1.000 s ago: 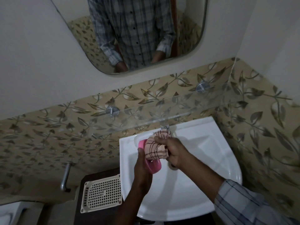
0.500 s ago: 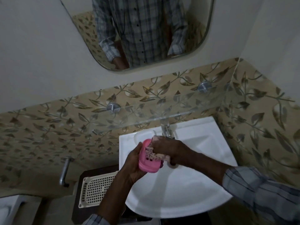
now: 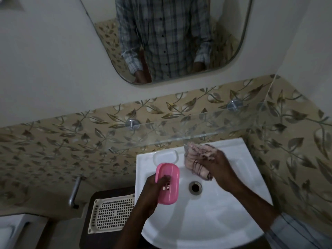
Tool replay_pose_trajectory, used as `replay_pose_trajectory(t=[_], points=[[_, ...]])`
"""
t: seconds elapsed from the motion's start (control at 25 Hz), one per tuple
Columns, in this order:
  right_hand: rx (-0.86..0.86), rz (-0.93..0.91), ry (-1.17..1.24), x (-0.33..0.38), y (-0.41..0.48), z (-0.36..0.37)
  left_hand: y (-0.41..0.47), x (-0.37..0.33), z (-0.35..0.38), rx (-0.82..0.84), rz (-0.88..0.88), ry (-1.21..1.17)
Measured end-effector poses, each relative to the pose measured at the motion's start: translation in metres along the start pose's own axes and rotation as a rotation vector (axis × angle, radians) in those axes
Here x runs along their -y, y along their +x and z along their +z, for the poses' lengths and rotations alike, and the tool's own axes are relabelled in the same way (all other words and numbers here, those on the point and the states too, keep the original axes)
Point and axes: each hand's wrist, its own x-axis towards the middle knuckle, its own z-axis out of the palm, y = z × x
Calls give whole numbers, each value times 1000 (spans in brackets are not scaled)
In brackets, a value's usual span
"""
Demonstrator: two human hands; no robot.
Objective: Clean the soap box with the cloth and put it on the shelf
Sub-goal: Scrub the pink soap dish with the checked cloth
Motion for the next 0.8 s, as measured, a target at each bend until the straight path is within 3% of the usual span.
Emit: replay_pose_trajectory(t=[0.08, 0.16, 0.24, 0.32, 0.36, 0.64, 0.72, 0.8], points=[[-93, 76, -19, 2, 7, -9, -3, 1, 6, -188, 205, 203], [-52, 52, -140, -5, -4, 13, -3, -6, 20, -245, 317, 307], [13, -137, -440, -12, -19, 45, -3, -11, 33, -258, 382, 365], [165, -447, -770, -21, -29, 61, -6, -12, 39, -276, 421, 303], [228, -513, -860, -24, -28, 59, -8, -12, 40, -279, 438, 271], [269, -445, -851, -29, -32, 57, -18, -9, 36, -252, 481, 253], [209, -312, -749, -20, -33, 71, -22, -8, 36, -273, 485, 195], [89, -368, -722, -18, -33, 83, -25, -6, 34, -321, 519, 161]])
